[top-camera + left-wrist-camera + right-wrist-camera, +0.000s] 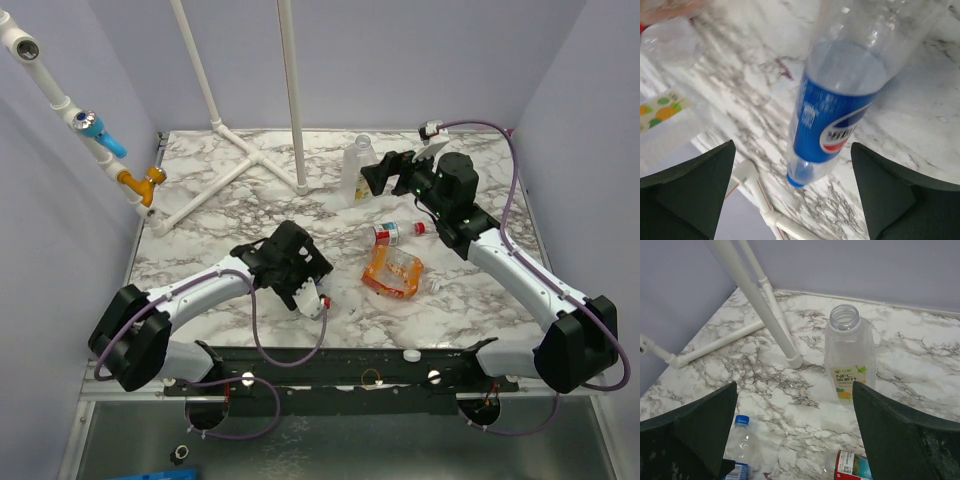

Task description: Unscrew the bottle caps

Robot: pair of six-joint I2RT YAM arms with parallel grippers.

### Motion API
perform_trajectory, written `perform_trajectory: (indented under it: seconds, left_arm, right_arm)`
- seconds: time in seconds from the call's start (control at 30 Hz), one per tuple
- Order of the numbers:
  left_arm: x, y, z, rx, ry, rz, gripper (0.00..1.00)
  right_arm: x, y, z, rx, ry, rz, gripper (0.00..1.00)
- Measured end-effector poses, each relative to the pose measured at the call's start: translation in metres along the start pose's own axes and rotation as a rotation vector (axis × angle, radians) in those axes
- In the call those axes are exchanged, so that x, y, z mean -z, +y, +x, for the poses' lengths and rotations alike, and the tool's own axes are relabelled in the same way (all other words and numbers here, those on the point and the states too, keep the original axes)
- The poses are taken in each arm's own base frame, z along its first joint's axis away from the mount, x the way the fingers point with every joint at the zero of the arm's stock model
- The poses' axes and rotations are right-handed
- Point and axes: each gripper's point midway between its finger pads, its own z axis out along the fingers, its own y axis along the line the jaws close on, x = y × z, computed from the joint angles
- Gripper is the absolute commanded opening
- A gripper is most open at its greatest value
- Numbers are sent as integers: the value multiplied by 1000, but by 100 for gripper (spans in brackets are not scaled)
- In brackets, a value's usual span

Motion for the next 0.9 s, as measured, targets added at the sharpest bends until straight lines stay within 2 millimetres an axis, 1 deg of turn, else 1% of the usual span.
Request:
perform_trajectory:
  seconds: [0.1, 0.2, 0.23, 0.33, 0.4, 0.43, 0.47, 0.5, 0.53, 0.57, 0.6, 0.67, 0.7, 0.73, 0.77, 0.8, 0.9]
  left_arm:
    - [21, 24, 0, 88, 12, -91, 99]
    - [51, 52, -1, 193, 18, -209, 99]
    - [60, 59, -1, 234, 15, -241, 99]
    - [89, 79, -4, 420, 0, -339, 99]
    - [98, 86, -5, 551, -16, -368, 99]
    - [99, 87, -5, 688, -24, -372, 99]
    - [99, 90, -4, 800, -29, -379, 99]
    - [97, 91, -4, 870, -29, -372, 99]
    - [89, 91, -5, 1034, -30, -336, 99]
    - [84, 94, -5, 1115, -30, -321, 99]
    - [73, 96, -6, 1251, -29, -282, 99]
    - [53, 96, -7, 1453, -11, -218, 99]
    - [39, 94, -7, 1590, 7, -177, 99]
    - [30, 90, -7, 1664, 25, -146, 99]
    - [17, 82, -7, 1778, 53, -100, 99]
    - [9, 75, -6, 1862, 80, -72, 99]
    - [-1, 61, -5, 2028, 143, -27, 99]
  right_arm:
    - [0, 1, 0, -3, 2, -3, 100]
    - [0, 1, 1, -8, 4, -7, 100]
    - [0, 2, 1, -8, 4, -8, 100]
    - [0, 2, 1, -10, 4, -9, 100]
    - [0, 2, 1, -12, 4, -9, 100]
    - [0, 2, 1, -14, 5, -9, 100]
    - [0, 2, 1, -16, 5, -10, 100]
    - [0, 2, 1, -16, 5, -10, 100]
    - [0, 2, 2, -18, 7, -10, 100]
    - [0, 2, 3, -19, 8, -10, 100]
    - [1, 2, 5, -19, 12, -9, 100]
    - [1, 1, 9, -21, 22, -6, 100]
    - [2, 0, 11, -22, 27, -4, 100]
    - [3, 0, 13, -22, 32, -2, 100]
    - [3, 0, 13, -23, 33, -2, 100]
    - [5, 0, 13, -22, 32, -2, 100]
    - [9, 1, 8, -20, 19, 0, 100]
